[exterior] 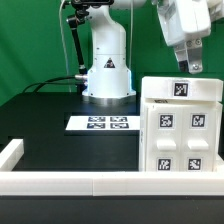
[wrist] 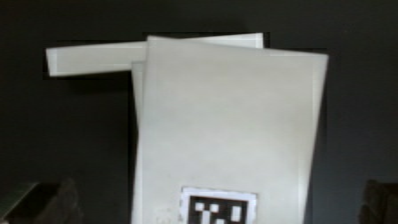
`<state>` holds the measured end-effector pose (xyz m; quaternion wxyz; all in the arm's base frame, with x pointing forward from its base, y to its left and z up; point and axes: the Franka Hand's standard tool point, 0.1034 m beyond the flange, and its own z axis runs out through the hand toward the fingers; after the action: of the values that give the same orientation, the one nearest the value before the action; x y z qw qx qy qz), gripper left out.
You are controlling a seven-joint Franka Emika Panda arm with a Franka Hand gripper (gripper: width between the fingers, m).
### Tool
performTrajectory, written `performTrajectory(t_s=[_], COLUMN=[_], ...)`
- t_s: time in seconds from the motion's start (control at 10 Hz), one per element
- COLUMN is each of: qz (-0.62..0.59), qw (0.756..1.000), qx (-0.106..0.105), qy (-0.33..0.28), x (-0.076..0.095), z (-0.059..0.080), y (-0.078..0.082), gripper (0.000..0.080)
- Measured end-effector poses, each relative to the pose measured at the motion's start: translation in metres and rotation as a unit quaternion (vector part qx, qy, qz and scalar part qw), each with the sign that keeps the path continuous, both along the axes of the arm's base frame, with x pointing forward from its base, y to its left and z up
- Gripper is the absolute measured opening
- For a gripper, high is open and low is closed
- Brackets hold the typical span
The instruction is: Assemble cabinet
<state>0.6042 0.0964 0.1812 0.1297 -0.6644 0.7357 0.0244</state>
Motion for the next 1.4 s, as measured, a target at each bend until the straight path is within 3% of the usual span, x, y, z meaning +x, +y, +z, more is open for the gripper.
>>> performTrajectory(t_s=[0.3, 0.4, 0.7, 1.1, 1.2, 1.3, 1.4], qz=[0.018, 0.085, 0.301, 0.418, 0.457, 0.515, 0.594], qw=[1.000, 0.996, 0.952, 0.905, 0.885, 0.851, 0.794], qx=[-0.003, -0.017, -0.057, -0.068, -0.073, -0.084, -0.104], qy=[0.000, 0.014, -0.017, -0.039, -0.047, -0.057, -0.074], x=[-0.0009, -0.0032, 0.0022, 0.0016, 0.0015, 0.0010, 0.0028], z=[-0.0024, -0.0020, 0.0026, 0.0026, 0.0026, 0.0028, 0.0033], y=[0.0012, 0.0036, 0.0087, 0.0084, 0.0081, 0.0069, 0.0043], gripper=[0.0797, 0.0797, 0.0797, 0.0797, 0.0797, 0.0797, 0.0797])
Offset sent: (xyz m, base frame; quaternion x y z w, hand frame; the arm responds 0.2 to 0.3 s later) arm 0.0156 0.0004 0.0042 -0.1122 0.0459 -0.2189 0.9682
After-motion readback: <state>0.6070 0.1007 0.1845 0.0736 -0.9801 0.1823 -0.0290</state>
